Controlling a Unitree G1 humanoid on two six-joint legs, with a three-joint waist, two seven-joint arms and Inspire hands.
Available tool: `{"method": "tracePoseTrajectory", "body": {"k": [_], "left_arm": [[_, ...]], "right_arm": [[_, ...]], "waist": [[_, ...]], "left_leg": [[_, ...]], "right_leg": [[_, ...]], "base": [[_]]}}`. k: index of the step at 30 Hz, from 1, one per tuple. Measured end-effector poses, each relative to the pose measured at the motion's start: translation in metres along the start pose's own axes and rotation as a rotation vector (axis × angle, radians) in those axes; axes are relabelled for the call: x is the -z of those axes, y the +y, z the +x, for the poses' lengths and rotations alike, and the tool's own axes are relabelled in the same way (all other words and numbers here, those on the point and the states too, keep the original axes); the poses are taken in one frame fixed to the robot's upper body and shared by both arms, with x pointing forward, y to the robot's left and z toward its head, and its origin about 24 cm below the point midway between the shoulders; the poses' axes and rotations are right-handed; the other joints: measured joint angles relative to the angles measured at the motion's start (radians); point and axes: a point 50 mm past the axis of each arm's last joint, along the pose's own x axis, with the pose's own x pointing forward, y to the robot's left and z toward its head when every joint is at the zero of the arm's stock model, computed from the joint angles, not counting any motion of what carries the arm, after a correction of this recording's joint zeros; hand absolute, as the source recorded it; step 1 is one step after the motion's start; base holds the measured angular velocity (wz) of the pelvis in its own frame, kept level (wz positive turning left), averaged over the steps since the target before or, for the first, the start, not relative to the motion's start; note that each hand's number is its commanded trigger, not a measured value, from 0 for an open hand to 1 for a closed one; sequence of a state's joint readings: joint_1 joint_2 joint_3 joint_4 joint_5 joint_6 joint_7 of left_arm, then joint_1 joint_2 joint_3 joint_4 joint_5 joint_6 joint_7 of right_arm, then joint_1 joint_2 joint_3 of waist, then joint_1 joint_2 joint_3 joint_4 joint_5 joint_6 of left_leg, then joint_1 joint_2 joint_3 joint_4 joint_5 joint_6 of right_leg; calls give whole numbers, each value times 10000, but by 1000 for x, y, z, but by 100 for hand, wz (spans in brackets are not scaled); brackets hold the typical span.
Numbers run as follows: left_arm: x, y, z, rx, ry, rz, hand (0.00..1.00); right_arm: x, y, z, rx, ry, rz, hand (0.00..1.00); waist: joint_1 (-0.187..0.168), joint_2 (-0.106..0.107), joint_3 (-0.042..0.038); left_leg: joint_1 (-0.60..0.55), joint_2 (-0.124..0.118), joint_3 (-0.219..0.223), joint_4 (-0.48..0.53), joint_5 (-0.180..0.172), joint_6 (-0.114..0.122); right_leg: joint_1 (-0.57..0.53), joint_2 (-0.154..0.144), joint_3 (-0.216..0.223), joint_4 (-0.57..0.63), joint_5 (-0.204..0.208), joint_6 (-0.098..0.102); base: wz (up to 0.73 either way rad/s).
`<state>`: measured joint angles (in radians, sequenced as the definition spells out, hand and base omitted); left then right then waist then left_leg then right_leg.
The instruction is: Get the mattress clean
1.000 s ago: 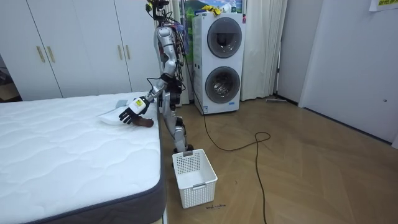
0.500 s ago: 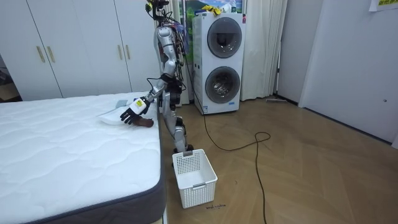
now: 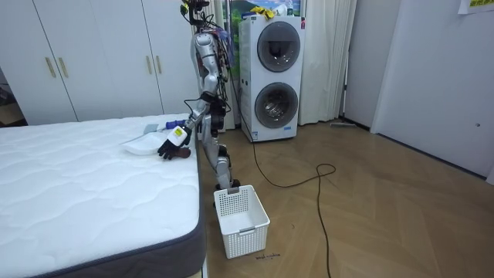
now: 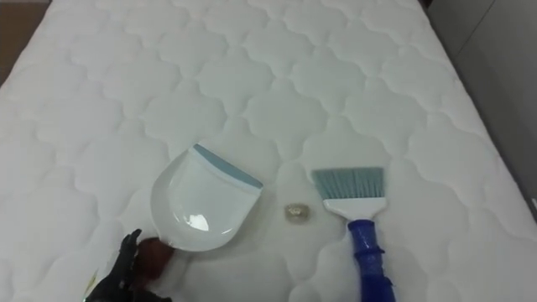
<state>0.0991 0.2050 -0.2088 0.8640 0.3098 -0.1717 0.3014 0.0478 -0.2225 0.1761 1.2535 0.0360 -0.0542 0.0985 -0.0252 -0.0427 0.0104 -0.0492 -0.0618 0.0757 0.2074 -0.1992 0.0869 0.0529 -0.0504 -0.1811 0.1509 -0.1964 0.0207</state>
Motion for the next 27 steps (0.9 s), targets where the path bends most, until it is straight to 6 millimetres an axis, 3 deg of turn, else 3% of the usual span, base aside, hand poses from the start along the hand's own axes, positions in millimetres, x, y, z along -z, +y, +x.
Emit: {"method": "tracePoseTrajectory", "body": {"k": [14, 27], "left_arm": [[1, 0, 5, 51, 199, 1258, 0], [-16, -2, 19, -234, 154, 1261, 0]], "right_arm": [[0, 2, 0, 230, -5, 201, 0], [-9, -1, 2, 606, -102, 810, 0]], "waist": [[-41, -32, 1], [-285, 87, 5]], "left_leg": [[-183, -4, -85, 99, 13, 3], [-1025, -9, -224, 481, 44, 48]], "right_leg": [[-115, -18, -164, 14, -2, 0], [-799, -49, -318, 233, 4, -9]], "base": [[2], [3]]}}
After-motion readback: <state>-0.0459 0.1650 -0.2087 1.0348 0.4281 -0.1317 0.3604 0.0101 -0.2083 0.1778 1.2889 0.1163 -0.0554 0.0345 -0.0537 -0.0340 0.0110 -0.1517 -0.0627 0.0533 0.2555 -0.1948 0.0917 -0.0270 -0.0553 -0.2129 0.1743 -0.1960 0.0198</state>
